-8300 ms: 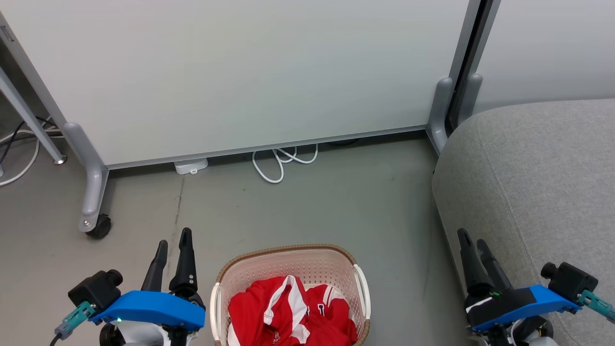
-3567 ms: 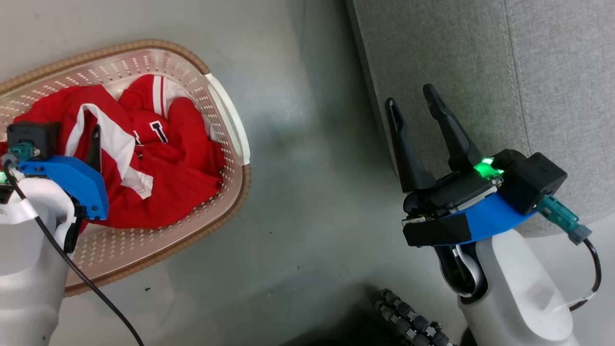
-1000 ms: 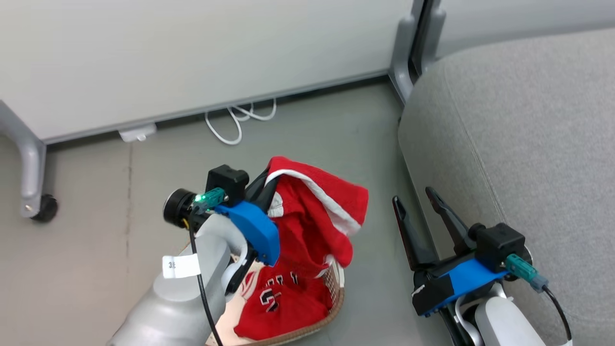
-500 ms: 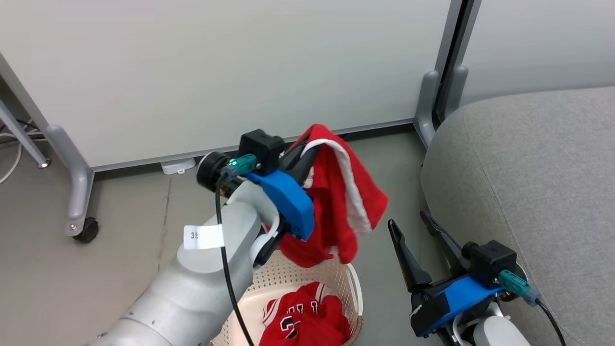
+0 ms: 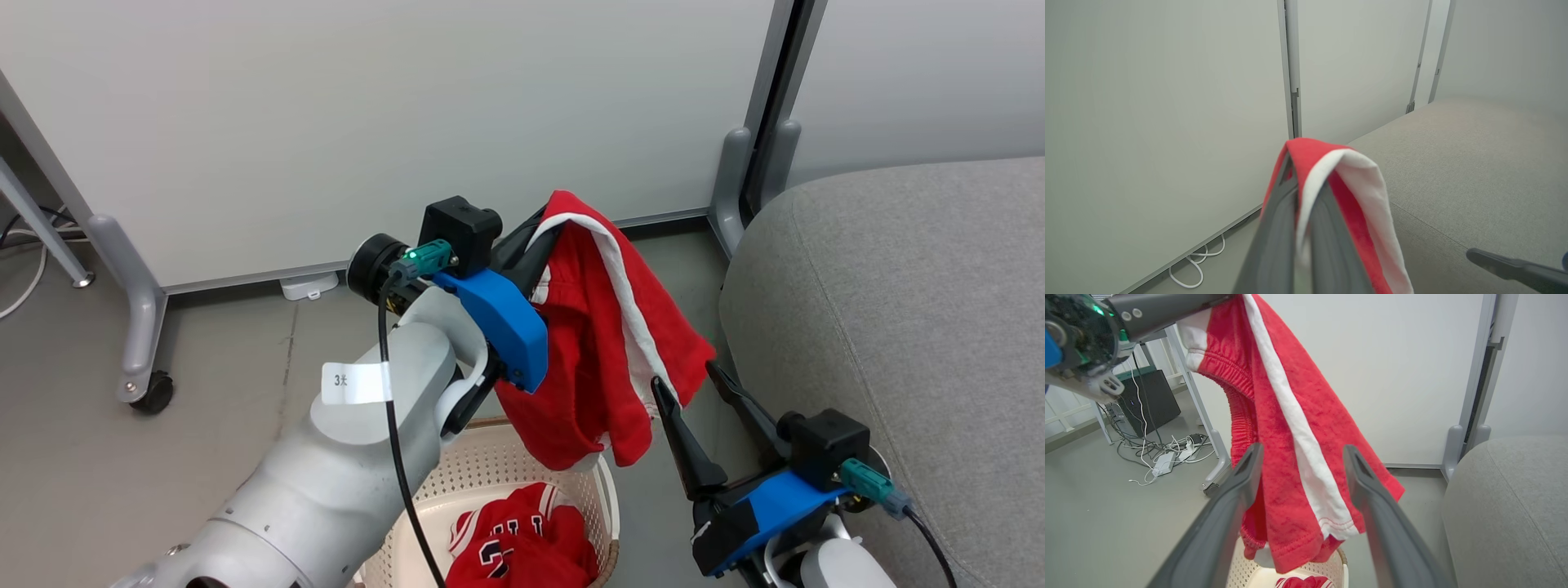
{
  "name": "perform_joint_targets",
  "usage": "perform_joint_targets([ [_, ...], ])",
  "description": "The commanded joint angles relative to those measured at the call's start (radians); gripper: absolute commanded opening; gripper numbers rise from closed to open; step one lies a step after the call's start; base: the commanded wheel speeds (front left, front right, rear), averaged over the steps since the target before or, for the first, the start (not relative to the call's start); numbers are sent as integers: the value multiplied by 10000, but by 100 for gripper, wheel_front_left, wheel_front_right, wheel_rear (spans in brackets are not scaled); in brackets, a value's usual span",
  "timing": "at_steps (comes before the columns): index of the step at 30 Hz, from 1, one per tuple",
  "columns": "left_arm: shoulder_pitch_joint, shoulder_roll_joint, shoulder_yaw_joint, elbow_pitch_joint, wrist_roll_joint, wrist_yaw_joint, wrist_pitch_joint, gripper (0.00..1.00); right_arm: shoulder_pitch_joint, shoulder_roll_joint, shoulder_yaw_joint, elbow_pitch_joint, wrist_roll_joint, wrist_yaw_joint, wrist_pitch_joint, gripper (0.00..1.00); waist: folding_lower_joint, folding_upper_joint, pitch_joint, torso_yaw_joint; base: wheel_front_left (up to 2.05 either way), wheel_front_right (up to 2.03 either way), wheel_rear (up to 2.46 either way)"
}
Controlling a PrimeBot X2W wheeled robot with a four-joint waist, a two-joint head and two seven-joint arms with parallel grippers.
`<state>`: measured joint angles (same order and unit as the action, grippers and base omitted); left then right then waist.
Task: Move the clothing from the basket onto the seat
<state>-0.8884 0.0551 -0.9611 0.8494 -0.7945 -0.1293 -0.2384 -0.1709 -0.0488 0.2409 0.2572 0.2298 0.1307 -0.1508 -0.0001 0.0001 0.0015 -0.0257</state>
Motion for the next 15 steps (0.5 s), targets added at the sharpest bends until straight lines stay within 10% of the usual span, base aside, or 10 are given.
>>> perform_joint_targets([
  [1, -178, -24, -90, 31, -78, -22, -48, 0, 126, -29, 17, -24, -33, 3, 19, 100, 1, -1, 21, -4, 0, 0, 0],
  [15, -404, -41, -575, 65, -329, -21, -90, 0, -1533, -29, 796, 1164, -289, 1, 258, 100, 1, -1, 410, 34, 0, 0, 0],
])
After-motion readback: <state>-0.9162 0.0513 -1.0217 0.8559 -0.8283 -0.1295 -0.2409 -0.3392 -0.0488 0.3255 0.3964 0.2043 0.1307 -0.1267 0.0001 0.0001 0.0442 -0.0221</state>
